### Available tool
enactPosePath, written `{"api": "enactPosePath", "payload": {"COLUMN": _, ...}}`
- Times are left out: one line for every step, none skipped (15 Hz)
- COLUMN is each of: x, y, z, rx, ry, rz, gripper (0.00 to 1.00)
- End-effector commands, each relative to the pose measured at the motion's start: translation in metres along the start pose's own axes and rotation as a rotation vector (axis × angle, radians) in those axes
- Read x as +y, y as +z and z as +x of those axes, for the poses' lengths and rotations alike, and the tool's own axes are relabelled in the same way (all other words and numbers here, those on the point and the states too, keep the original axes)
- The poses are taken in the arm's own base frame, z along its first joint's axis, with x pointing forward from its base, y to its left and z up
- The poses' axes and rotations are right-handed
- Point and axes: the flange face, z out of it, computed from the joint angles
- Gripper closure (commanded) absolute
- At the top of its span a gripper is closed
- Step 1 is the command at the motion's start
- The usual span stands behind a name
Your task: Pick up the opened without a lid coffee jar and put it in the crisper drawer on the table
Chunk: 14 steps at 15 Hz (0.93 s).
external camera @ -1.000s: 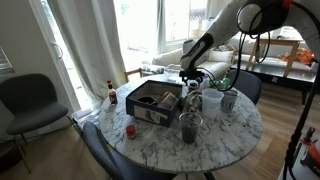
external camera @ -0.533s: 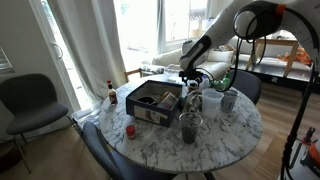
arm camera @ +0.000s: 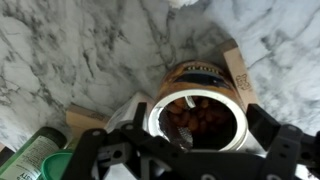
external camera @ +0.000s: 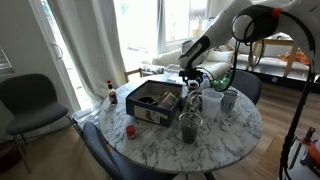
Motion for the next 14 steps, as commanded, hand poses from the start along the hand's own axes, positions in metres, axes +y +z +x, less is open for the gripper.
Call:
{"api": "enactPosePath", "payload": {"x": -0.001, "y": 0.006, "z": 0.006, "rx": -0.028, "ry": 0.048, "rz": -0.053, "gripper": 0.00}}
{"api": "enactPosePath", "payload": {"x": -0.001, "y": 0.005, "z": 0.008, "rx": -0.033, "ry": 0.055, "rz": -0.062, "gripper": 0.00}}
{"api": "enactPosePath", "payload": {"x": 0.000, "y": 0.006, "z": 0.009, "rx": -0.038, "ry": 0.058, "rz": -0.064, "gripper": 0.00}}
{"api": "enactPosePath", "payload": {"x": 0.000, "y": 0.007, "z": 0.010, "rx": -0.047, "ry": 0.058, "rz": -0.062, "gripper": 0.00}}
{"api": "enactPosePath", "payload": {"x": 0.000, "y": 0.009, "z": 0.011, "rx": -0.059, "ry": 0.057, "rz": -0.062, "gripper": 0.00}}
{"api": "enactPosePath", "payload": {"x": 0.000, "y": 0.011, "z": 0.013, "rx": -0.068, "ry": 0.058, "rz": -0.059, "gripper": 0.00}}
{"api": "enactPosePath", "payload": {"x": 0.000, "y": 0.014, "z": 0.014, "rx": -0.078, "ry": 0.061, "rz": -0.062, "gripper": 0.00}}
{"api": "enactPosePath", "payload": {"x": 0.000, "y": 0.016, "z": 0.015, "rx": -0.090, "ry": 0.065, "rz": -0.068, "gripper": 0.00}}
{"api": "enactPosePath", "payload": {"x": 0.000, "y": 0.018, "z": 0.015, "rx": -0.099, "ry": 0.068, "rz": -0.072, "gripper": 0.00}}
{"api": "enactPosePath", "payload": {"x": 0.000, "y": 0.020, "z": 0.017, "rx": -0.112, "ry": 0.071, "rz": -0.069, "gripper": 0.00}}
{"api": "enactPosePath", "payload": {"x": 0.000, "y": 0.020, "z": 0.018, "rx": -0.120, "ry": 0.075, "rz": -0.058, "gripper": 0.00}}
{"api": "enactPosePath", "payload": {"x": 0.000, "y": 0.021, "z": 0.020, "rx": -0.132, "ry": 0.076, "rz": -0.046, "gripper": 0.00}}
{"api": "enactPosePath", "payload": {"x": 0.000, "y": 0.022, "z": 0.022, "rx": -0.141, "ry": 0.079, "rz": -0.032, "gripper": 0.00}}
{"api": "enactPosePath", "payload": {"x": 0.000, "y": 0.022, "z": 0.025, "rx": -0.151, "ry": 0.080, "rz": -0.017, "gripper": 0.00}}
